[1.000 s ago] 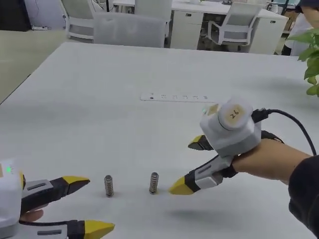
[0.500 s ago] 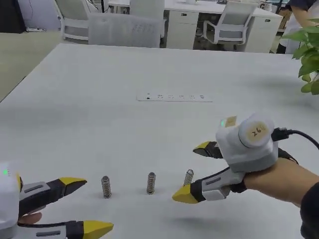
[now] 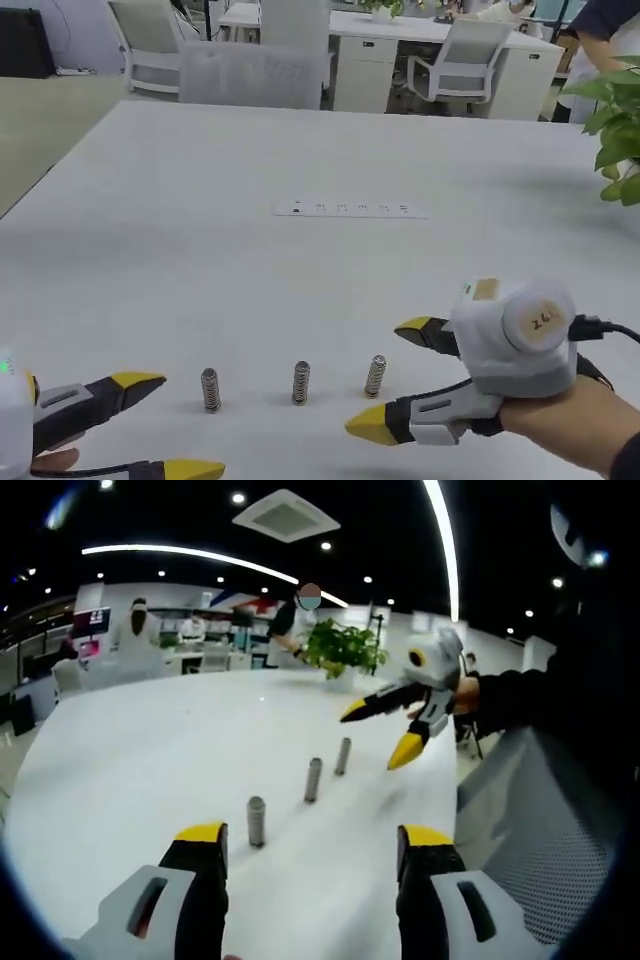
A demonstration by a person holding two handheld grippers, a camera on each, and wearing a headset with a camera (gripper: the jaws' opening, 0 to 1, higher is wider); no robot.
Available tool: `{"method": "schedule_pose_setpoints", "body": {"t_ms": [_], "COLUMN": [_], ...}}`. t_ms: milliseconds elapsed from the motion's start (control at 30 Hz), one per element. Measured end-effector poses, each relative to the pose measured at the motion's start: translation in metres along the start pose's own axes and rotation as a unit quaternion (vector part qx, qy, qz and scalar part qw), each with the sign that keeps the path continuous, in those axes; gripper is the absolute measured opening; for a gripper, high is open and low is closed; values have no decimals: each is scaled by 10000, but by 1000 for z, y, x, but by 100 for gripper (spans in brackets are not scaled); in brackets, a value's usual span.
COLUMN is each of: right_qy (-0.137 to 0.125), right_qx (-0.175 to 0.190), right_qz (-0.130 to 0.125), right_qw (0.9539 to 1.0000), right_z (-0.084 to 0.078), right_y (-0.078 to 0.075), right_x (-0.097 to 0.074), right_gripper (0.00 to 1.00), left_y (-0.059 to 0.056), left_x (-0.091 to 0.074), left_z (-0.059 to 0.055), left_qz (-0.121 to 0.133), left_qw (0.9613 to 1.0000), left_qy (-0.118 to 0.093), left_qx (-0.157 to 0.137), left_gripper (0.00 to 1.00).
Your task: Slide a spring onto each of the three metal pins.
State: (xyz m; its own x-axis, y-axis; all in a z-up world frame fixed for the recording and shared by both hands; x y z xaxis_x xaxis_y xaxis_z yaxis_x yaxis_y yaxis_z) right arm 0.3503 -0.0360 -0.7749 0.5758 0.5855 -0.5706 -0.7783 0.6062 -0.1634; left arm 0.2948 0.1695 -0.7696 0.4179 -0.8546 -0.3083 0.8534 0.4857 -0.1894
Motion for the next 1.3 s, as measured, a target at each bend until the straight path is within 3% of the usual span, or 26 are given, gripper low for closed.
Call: {"method": "schedule_pose_setpoints", "body": {"t_ms": [600, 1300], "right_qy": [-74, -204], "right_qx": [137, 220], "right_qz": [-40, -106], "right_qw": [9999, 9995], "right_z": [-10, -8], "right_y": [4, 0], "right_x": [-2, -4], "right_gripper": [78, 80], "left_y": [0, 0], "left_x": [0, 1], "left_z": [-2, -1], "left_qz": [155, 215], "left_qw": [9998, 9997], "left_qy": [-78, -106], "left_qx": [-44, -17], "left_gripper": [66, 67]}}
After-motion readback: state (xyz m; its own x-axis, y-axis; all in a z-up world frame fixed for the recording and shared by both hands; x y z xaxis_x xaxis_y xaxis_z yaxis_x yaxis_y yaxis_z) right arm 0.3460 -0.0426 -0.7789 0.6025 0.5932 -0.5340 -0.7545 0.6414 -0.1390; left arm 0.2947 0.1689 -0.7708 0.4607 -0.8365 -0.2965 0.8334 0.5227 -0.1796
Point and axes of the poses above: the centre of the closed fingertips' face, and the gripper's own axes: x roughly forward along the fingers, y roughly to its left, z roughly out of its top, the point moved 4 cm from there along -x, roughly backward along the fingers, and after that the axes turned 10 degrees about -z, right-handed, at the moved point
